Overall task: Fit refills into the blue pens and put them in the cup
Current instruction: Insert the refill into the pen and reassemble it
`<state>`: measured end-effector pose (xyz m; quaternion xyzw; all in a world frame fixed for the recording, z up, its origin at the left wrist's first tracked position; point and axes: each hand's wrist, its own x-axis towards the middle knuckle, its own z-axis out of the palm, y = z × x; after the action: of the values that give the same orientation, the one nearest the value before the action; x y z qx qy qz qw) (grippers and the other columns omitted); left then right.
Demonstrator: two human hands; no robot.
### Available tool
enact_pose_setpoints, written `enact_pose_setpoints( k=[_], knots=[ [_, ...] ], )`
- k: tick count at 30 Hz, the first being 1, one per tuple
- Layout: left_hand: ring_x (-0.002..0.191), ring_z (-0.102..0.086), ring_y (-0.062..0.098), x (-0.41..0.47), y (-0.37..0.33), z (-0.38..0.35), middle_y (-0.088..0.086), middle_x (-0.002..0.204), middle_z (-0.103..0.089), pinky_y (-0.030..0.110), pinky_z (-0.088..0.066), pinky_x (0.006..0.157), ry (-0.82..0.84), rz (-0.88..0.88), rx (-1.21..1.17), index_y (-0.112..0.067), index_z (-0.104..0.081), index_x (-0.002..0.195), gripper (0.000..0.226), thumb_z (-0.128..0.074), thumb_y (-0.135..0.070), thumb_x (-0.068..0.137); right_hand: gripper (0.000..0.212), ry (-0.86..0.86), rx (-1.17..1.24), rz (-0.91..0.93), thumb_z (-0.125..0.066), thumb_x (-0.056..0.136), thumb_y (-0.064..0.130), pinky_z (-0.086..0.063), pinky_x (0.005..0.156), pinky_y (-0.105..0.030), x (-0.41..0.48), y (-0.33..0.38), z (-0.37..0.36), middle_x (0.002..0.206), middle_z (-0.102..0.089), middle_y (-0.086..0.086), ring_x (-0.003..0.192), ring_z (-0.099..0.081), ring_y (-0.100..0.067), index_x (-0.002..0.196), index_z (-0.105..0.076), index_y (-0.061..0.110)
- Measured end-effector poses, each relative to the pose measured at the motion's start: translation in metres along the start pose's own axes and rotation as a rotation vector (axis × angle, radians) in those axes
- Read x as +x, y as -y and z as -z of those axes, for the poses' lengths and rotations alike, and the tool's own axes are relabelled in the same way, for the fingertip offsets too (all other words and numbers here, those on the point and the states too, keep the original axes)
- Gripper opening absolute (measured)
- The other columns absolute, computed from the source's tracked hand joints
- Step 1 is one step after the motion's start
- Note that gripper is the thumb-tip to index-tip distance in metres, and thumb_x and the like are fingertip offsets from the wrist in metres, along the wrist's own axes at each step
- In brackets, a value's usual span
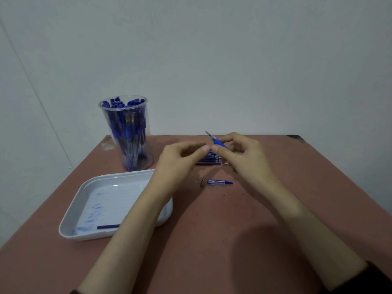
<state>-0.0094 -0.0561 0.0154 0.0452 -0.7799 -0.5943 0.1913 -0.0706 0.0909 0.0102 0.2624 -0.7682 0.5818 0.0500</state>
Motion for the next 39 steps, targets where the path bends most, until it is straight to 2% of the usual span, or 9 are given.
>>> enact_pose_setpoints(
  k=[4, 11, 17, 22, 29, 32, 34, 36, 39],
  knots=[
    [0.089, -0.068, 0.008, -0.005, -0.007, 0.000, -0.001, 0.094, -0.074, 0.017, -0.052, 0.071, 0.015, 0.077, -0.328, -0.012, -0.073, 0.099, 0.017, -0.065, -0.019, 0.086, 0.004, 0.150, 0.117, -0.002, -0.070, 0.086, 0.025, -0.038, 0.050, -0.017, -0.005, 0.006, -0.002, 0.061, -0.057, 0.005, 0.049, -0.050, -0.001, 0.083, -0.071, 0.028],
    [0.089, -0.068, 0.012, 0.000, -0.009, 0.008, 0.003, 0.093, -0.073, 0.020, -0.054, 0.074, -0.087, 0.118, -0.641, -0.017, -0.065, 0.095, 0.010, -0.057, -0.022, 0.092, 0.003, 0.153, 0.097, -0.013, -0.071, 0.085, 0.022, -0.038, 0.050, -0.017, -0.003, 0.001, -0.002, 0.064, -0.057, -0.005, 0.047, -0.047, -0.002, 0.086, -0.072, 0.019],
    [0.082, -0.070, 0.014, -0.001, -0.007, 0.004, 0.009, 0.094, -0.073, 0.020, -0.055, 0.075, -0.049, 0.073, -0.641, -0.013, -0.060, 0.109, 0.024, -0.061, -0.003, 0.087, 0.002, 0.147, 0.114, -0.035, -0.071, 0.085, 0.027, -0.039, 0.053, -0.024, 0.001, -0.010, -0.005, 0.060, -0.058, -0.002, 0.048, -0.046, -0.009, 0.085, -0.072, 0.028],
    [0.076, -0.068, 0.010, -0.003, -0.003, 0.000, 0.002, 0.081, -0.073, 0.019, -0.055, 0.075, -0.059, 0.068, -0.526, -0.011, -0.068, 0.093, 0.019, -0.064, 0.004, 0.082, 0.004, 0.182, 0.133, -0.031, -0.070, 0.086, 0.025, -0.040, 0.052, -0.022, -0.001, -0.011, -0.007, 0.061, -0.058, -0.004, 0.049, -0.047, -0.011, 0.085, -0.073, 0.028],
    [0.084, -0.068, 0.015, 0.001, -0.010, 0.012, 0.001, 0.082, -0.065, 0.029, -0.055, 0.084, -0.358, -0.135, -0.700, -0.014, -0.065, 0.104, 0.020, -0.058, -0.002, 0.090, 0.004, 0.131, 0.031, -0.032, -0.073, 0.083, 0.019, -0.045, 0.057, -0.026, 0.000, -0.017, -0.002, 0.059, -0.050, -0.001, 0.055, -0.052, -0.015, 0.081, -0.072, 0.022],
    [0.083, -0.066, 0.011, 0.008, -0.020, 0.018, 0.002, 0.087, -0.064, 0.024, -0.054, 0.082, -0.420, -0.257, -0.546, -0.023, -0.065, 0.107, 0.025, -0.058, -0.005, 0.092, 0.005, 0.073, -0.085, -0.022, -0.074, 0.081, 0.027, -0.056, 0.071, -0.044, 0.004, -0.023, 0.001, 0.059, -0.053, 0.001, 0.059, -0.058, -0.018, 0.079, -0.071, 0.032],
    [0.079, -0.064, 0.009, 0.022, -0.024, 0.019, -0.001, 0.086, -0.064, 0.021, -0.052, 0.080, -0.390, -0.332, -0.216, -0.027, -0.066, 0.108, 0.028, -0.057, -0.005, 0.092, 0.005, 0.032, -0.130, -0.018, -0.072, 0.080, 0.034, -0.056, 0.075, -0.051, 0.007, -0.025, 0.003, 0.058, -0.054, 0.003, 0.062, -0.059, -0.025, 0.082, -0.070, 0.039],
    [0.078, -0.061, 0.012, 0.041, -0.022, 0.016, 0.002, 0.089, -0.065, 0.019, -0.049, 0.076, -0.269, -0.321, 0.160, -0.021, -0.065, 0.117, 0.032, -0.056, -0.004, 0.091, 0.009, -0.009, -0.172, -0.010, -0.071, 0.080, 0.036, -0.055, 0.071, -0.046, 0.010, -0.028, 0.006, 0.059, -0.055, 0.000, 0.065, -0.060, -0.029, 0.084, -0.069, 0.044],
    [0.079, -0.061, 0.016, 0.063, -0.008, 0.008, 0.005, 0.091, -0.068, 0.013, -0.048, 0.074, -0.038, -0.185, 0.538, -0.013, -0.062, 0.124, 0.038, -0.056, 0.001, 0.089, 0.007, -0.027, -0.265, 0.016, -0.069, 0.081, 0.036, -0.047, 0.061, -0.036, 0.010, -0.029, 0.009, 0.054, -0.049, 0.006, 0.055, -0.047, -0.014, 0.082, -0.067, 0.043]
  ],
)
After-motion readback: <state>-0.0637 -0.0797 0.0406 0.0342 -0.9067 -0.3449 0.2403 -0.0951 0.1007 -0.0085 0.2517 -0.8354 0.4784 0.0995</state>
